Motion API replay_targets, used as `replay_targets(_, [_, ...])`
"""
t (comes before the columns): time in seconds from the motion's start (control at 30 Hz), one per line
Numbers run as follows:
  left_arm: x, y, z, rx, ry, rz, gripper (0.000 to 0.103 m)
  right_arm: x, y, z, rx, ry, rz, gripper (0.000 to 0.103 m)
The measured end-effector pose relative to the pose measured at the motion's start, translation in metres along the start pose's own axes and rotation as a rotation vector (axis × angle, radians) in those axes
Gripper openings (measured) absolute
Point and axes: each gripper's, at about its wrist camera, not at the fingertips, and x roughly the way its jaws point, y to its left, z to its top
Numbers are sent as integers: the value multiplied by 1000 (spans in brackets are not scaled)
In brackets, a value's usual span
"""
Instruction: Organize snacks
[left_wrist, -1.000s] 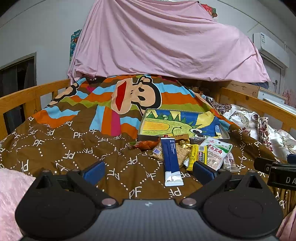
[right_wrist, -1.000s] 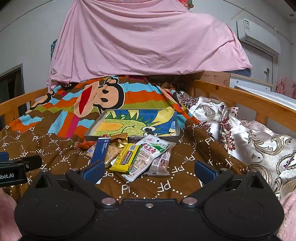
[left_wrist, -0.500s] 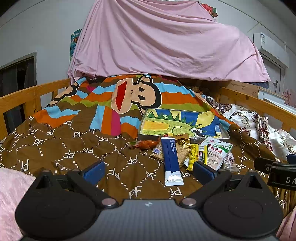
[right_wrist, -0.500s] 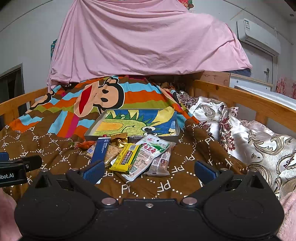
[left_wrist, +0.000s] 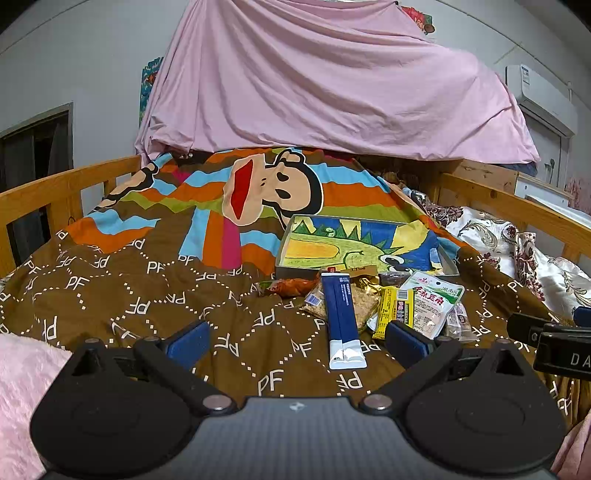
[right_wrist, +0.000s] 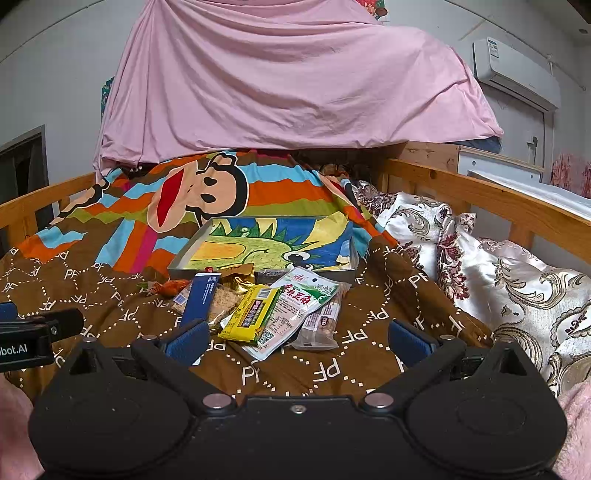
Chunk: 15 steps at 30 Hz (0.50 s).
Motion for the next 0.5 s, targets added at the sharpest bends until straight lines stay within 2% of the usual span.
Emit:
replay_targets(0.33, [1, 0, 0, 0, 4, 2, 103, 0, 0, 1, 1, 2, 0, 102])
replay_targets(0.5, [6, -2, -11, 6, 16, 3, 103, 0, -3, 0, 7, 13, -2, 102])
